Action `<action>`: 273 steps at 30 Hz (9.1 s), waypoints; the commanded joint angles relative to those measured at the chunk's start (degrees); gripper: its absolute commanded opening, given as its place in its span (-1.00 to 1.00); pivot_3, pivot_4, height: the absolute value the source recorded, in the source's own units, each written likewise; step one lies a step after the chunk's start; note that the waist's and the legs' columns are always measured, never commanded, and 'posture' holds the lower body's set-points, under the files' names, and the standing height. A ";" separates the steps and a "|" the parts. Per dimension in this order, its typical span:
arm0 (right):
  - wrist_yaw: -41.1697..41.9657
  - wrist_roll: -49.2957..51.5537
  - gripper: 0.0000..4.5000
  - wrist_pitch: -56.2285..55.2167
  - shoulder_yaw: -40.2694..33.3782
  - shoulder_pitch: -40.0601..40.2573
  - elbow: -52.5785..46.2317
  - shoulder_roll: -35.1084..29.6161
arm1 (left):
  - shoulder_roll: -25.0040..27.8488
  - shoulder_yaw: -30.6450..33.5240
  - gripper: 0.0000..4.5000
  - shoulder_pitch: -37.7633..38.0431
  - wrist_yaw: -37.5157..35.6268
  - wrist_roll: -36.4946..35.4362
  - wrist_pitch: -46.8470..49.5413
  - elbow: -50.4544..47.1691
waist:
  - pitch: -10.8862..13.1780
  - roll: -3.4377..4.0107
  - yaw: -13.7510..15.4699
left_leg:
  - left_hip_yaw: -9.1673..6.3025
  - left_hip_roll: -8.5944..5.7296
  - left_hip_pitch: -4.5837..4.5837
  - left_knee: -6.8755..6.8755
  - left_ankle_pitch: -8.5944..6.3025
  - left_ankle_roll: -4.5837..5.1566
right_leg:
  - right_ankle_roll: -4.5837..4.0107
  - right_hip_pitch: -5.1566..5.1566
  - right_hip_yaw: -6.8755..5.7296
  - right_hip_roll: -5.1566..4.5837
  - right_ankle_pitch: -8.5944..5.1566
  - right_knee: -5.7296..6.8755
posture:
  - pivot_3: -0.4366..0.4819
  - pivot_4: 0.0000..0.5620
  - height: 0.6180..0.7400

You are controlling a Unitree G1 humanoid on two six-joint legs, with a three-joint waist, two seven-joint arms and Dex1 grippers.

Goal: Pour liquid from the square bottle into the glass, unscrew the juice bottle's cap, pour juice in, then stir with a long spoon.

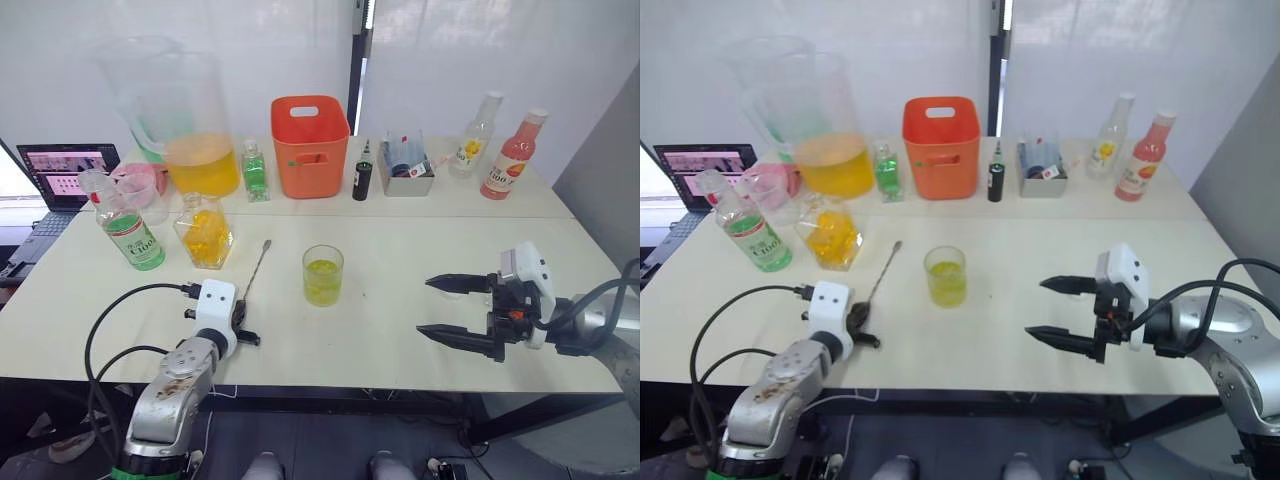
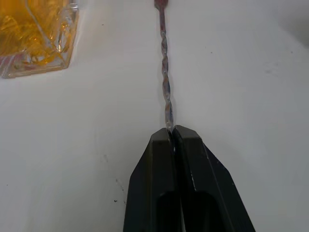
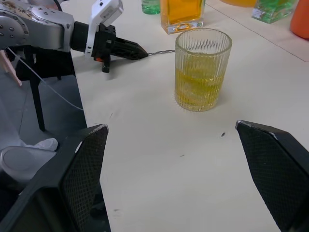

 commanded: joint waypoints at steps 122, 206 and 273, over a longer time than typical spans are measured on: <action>-82.53 48.61 0.34 8.06 9.11 -31.37 3.91 41.29 | 20.65 5.98 -1.00 -27.46 -39.58 -27.47 -1.89 2.53 | 0.25 -0.20 -2.46 | -0.13 0.05 -0.58 -0.09 0.02 0.05 | -0.53 -0.95 0.03 0.08 0.15 0.61 | -0.05 -0.47 1.00; -33.33 -5.46 -1.00 3.22 19.30 -37.00 10.53 30.80 | 23.52 20.77 0.99 -0.05 -37.70 -34.36 -2.74 -5.05 | 0.32 -0.09 -2.62 | -0.02 0.18 -1.16 -0.11 0.03 0.03 | -0.67 -1.79 0.20 0.25 0.14 0.78 | -0.05 -0.47 1.00; -20.36 -20.07 -1.00 -2.61 22.79 -34.89 11.75 36.67 | 24.55 15.70 0.99 -2.33 -40.65 -28.65 -6.34 -2.32 | 0.31 -0.09 -2.63 | -0.04 0.21 -1.05 -0.03 0.08 -0.05 | -0.69 -1.79 0.24 0.32 0.14 1.11 | -0.05 -0.47 1.00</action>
